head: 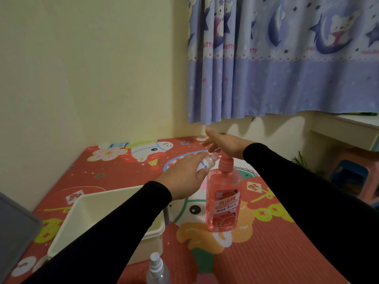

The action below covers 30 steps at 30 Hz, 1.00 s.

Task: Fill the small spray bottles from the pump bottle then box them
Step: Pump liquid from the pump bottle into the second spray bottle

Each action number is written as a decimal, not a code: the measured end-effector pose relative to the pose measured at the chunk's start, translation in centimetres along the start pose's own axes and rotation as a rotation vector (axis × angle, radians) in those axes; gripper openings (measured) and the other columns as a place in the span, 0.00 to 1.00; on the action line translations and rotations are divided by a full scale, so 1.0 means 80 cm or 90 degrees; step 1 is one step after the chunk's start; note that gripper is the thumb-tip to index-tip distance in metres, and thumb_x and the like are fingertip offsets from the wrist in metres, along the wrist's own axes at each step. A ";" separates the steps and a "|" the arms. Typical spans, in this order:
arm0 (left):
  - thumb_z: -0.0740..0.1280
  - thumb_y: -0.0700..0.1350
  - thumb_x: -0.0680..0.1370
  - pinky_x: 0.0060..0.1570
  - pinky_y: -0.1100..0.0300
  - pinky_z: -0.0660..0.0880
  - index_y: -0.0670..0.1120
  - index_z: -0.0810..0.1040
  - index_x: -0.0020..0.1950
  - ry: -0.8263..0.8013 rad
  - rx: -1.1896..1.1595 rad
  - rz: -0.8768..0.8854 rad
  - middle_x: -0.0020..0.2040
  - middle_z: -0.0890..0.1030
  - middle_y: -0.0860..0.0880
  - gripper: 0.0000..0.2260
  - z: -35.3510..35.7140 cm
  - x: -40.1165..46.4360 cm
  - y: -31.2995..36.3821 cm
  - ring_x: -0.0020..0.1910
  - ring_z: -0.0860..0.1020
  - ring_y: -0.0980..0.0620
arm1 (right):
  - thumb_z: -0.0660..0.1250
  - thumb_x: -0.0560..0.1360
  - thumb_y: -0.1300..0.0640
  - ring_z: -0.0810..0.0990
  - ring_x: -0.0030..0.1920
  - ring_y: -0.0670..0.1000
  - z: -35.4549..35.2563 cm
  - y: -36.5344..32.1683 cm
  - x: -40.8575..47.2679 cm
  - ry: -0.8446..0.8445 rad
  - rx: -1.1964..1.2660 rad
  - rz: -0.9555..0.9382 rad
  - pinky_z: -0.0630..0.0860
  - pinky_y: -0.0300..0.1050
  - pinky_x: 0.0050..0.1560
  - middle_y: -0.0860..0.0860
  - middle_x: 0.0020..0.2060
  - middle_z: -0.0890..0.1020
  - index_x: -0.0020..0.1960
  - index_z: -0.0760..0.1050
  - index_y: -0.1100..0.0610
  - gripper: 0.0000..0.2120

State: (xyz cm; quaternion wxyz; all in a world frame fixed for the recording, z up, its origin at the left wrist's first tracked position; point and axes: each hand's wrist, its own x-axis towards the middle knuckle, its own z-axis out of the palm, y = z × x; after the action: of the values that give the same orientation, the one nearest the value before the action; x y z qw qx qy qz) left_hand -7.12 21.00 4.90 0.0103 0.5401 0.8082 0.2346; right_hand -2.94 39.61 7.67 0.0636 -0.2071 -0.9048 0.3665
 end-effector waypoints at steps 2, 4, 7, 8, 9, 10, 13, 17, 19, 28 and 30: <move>0.56 0.50 0.83 0.60 0.54 0.68 0.52 0.63 0.73 0.009 0.001 0.000 0.67 0.71 0.47 0.18 -0.005 0.001 0.001 0.63 0.71 0.47 | 0.41 0.75 0.28 0.77 0.57 0.53 -0.007 -0.006 -0.004 0.004 -0.021 -0.002 0.70 0.55 0.65 0.52 0.56 0.80 0.61 0.76 0.45 0.35; 0.56 0.50 0.83 0.63 0.55 0.66 0.51 0.61 0.74 0.013 0.009 -0.001 0.70 0.70 0.47 0.20 -0.007 0.002 0.002 0.66 0.69 0.47 | 0.40 0.74 0.28 0.77 0.57 0.53 -0.010 -0.008 -0.004 0.007 -0.027 0.002 0.70 0.55 0.65 0.52 0.55 0.80 0.60 0.76 0.44 0.34; 0.56 0.51 0.83 0.59 0.57 0.66 0.52 0.59 0.76 0.011 0.008 -0.002 0.71 0.69 0.47 0.21 -0.001 0.002 -0.001 0.66 0.69 0.48 | 0.41 0.72 0.26 0.78 0.55 0.51 -0.003 0.000 0.001 0.005 -0.029 0.007 0.69 0.53 0.65 0.51 0.55 0.82 0.53 0.79 0.43 0.35; 0.56 0.50 0.83 0.57 0.59 0.65 0.51 0.60 0.75 0.008 0.003 0.001 0.70 0.69 0.48 0.20 0.002 0.000 -0.001 0.66 0.69 0.48 | 0.42 0.72 0.25 0.79 0.54 0.50 0.001 0.002 0.003 0.005 -0.018 0.006 0.69 0.52 0.66 0.50 0.54 0.82 0.52 0.80 0.44 0.35; 0.56 0.50 0.83 0.56 0.60 0.64 0.51 0.60 0.75 0.006 0.000 0.004 0.70 0.69 0.48 0.20 0.005 -0.002 -0.001 0.66 0.69 0.49 | 0.43 0.73 0.26 0.79 0.54 0.49 0.004 0.005 0.005 0.006 0.000 0.004 0.68 0.51 0.67 0.50 0.55 0.82 0.53 0.81 0.45 0.35; 0.56 0.49 0.83 0.57 0.60 0.64 0.51 0.60 0.75 0.004 -0.002 0.006 0.71 0.69 0.48 0.20 0.006 -0.003 -0.001 0.67 0.68 0.49 | 0.44 0.76 0.29 0.79 0.54 0.48 0.007 0.005 0.004 -0.002 0.019 0.000 0.68 0.50 0.67 0.49 0.57 0.81 0.57 0.80 0.48 0.33; 0.56 0.49 0.83 0.57 0.60 0.64 0.51 0.61 0.75 0.003 -0.002 0.007 0.70 0.69 0.47 0.19 0.004 -0.003 0.000 0.66 0.69 0.49 | 0.44 0.78 0.32 0.77 0.55 0.49 0.006 0.004 0.003 -0.012 0.028 -0.002 0.68 0.50 0.66 0.52 0.58 0.80 0.63 0.77 0.52 0.33; 0.56 0.50 0.83 0.59 0.57 0.66 0.52 0.62 0.74 0.014 -0.010 -0.004 0.65 0.71 0.49 0.19 -0.004 -0.002 0.002 0.66 0.70 0.47 | 0.41 0.68 0.24 0.78 0.57 0.53 -0.005 -0.008 -0.003 0.003 0.006 0.012 0.70 0.54 0.66 0.52 0.55 0.81 0.58 0.77 0.44 0.37; 0.56 0.50 0.83 0.64 0.54 0.65 0.51 0.61 0.74 0.019 -0.003 -0.006 0.69 0.70 0.48 0.19 -0.006 -0.002 0.002 0.68 0.69 0.47 | 0.41 0.64 0.22 0.78 0.56 0.53 -0.008 -0.009 -0.003 0.005 0.004 0.015 0.71 0.55 0.65 0.51 0.54 0.81 0.57 0.77 0.42 0.39; 0.56 0.48 0.83 0.59 0.58 0.65 0.49 0.62 0.74 0.000 -0.003 0.009 0.70 0.70 0.48 0.19 0.002 -0.007 0.001 0.65 0.70 0.49 | 0.44 0.80 0.36 0.76 0.56 0.52 0.007 0.000 -0.004 -0.006 0.039 0.001 0.68 0.49 0.64 0.56 0.58 0.80 0.61 0.77 0.52 0.30; 0.57 0.49 0.83 0.57 0.57 0.67 0.50 0.63 0.73 0.001 -0.007 0.008 0.68 0.72 0.48 0.18 -0.001 -0.006 0.001 0.62 0.71 0.49 | 0.42 0.79 0.33 0.76 0.58 0.53 0.002 -0.002 -0.005 -0.005 0.020 0.005 0.68 0.50 0.64 0.56 0.57 0.80 0.61 0.77 0.50 0.32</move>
State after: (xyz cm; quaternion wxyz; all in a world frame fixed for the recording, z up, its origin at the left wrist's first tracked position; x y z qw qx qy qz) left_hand -6.88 20.54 4.89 0.0108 0.5447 0.8036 0.2395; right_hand -2.72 39.21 7.67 0.0620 -0.2084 -0.8984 0.3815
